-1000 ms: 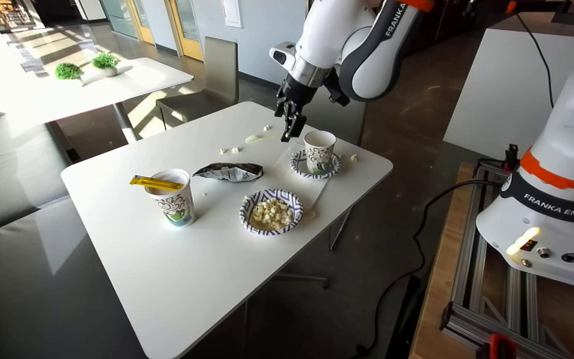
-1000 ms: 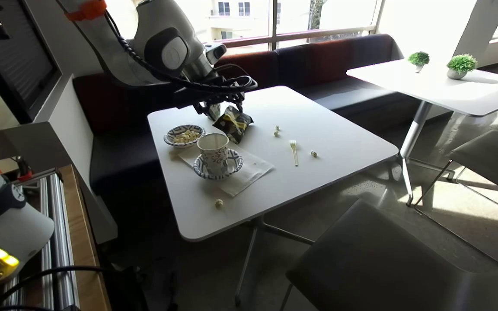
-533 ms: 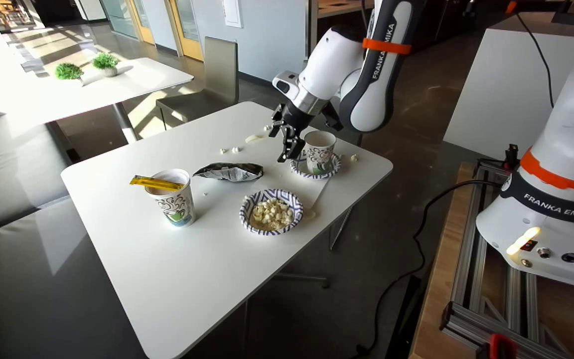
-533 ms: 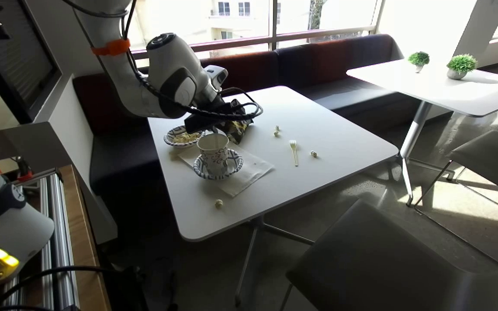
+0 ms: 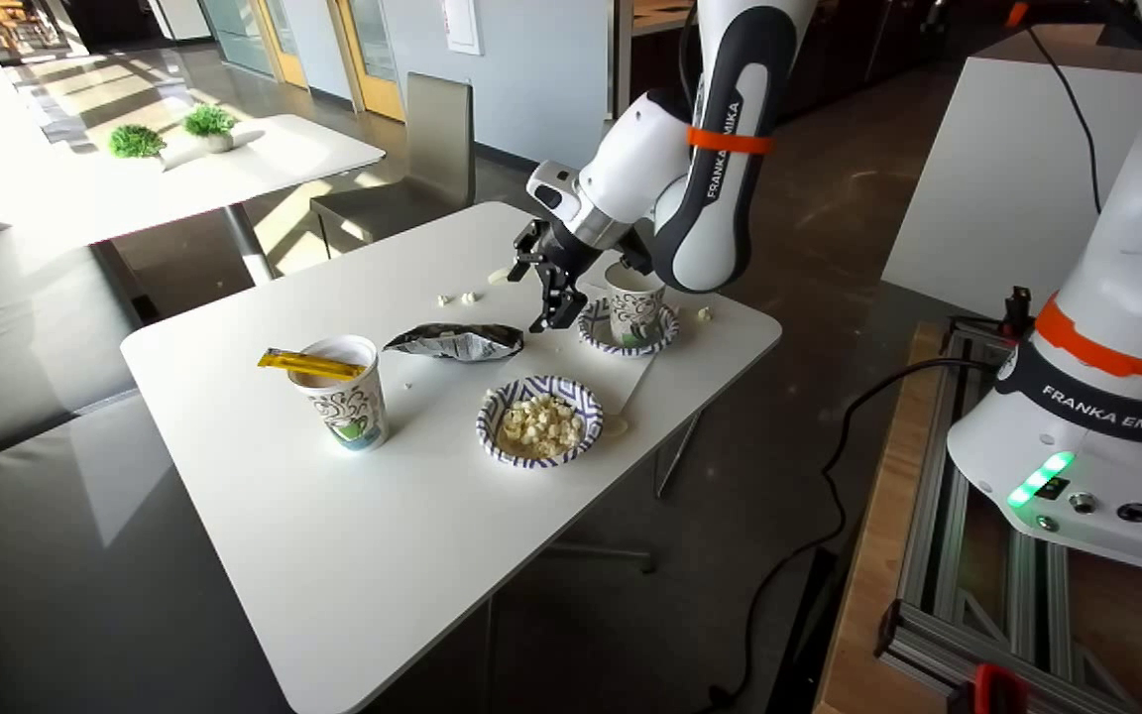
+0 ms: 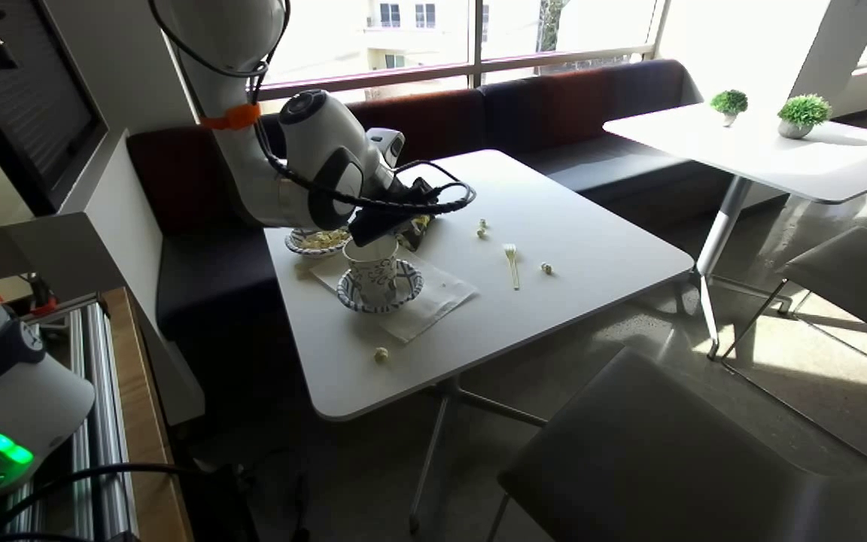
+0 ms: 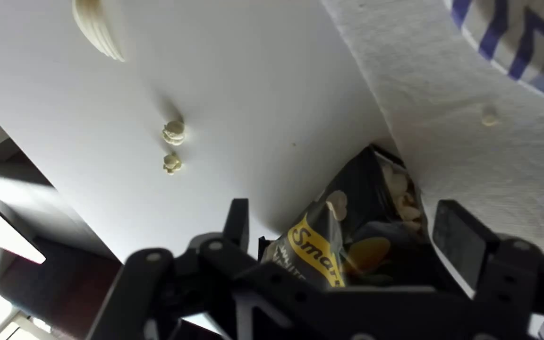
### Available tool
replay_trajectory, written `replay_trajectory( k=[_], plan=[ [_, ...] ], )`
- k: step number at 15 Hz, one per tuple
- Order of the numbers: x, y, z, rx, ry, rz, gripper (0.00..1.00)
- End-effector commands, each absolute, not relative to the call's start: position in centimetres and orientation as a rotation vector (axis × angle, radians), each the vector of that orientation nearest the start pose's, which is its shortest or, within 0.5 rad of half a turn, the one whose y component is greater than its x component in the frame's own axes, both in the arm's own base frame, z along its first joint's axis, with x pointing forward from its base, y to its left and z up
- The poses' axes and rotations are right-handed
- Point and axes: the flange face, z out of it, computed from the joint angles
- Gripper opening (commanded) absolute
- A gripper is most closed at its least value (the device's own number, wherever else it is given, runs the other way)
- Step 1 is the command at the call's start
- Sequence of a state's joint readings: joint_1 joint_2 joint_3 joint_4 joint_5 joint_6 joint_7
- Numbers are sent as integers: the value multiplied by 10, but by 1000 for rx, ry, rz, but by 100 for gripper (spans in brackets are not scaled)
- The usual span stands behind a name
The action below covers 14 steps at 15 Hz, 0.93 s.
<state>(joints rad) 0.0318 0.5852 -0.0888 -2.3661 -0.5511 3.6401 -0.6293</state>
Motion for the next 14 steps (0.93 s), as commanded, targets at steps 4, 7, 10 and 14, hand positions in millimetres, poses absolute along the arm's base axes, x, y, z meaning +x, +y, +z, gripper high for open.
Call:
replay_trajectory(
  k=[4, 7, 10, 14],
  plan=[
    [520, 49, 138, -2518, -1851, -1018, 81],
    [526, 47, 140, -2490, -1955, -1033, 53],
    [529, 47, 140, -2462, -2021, -1030, 35],
    [529, 49, 138, -2427, -2073, -1028, 34]
  ],
)
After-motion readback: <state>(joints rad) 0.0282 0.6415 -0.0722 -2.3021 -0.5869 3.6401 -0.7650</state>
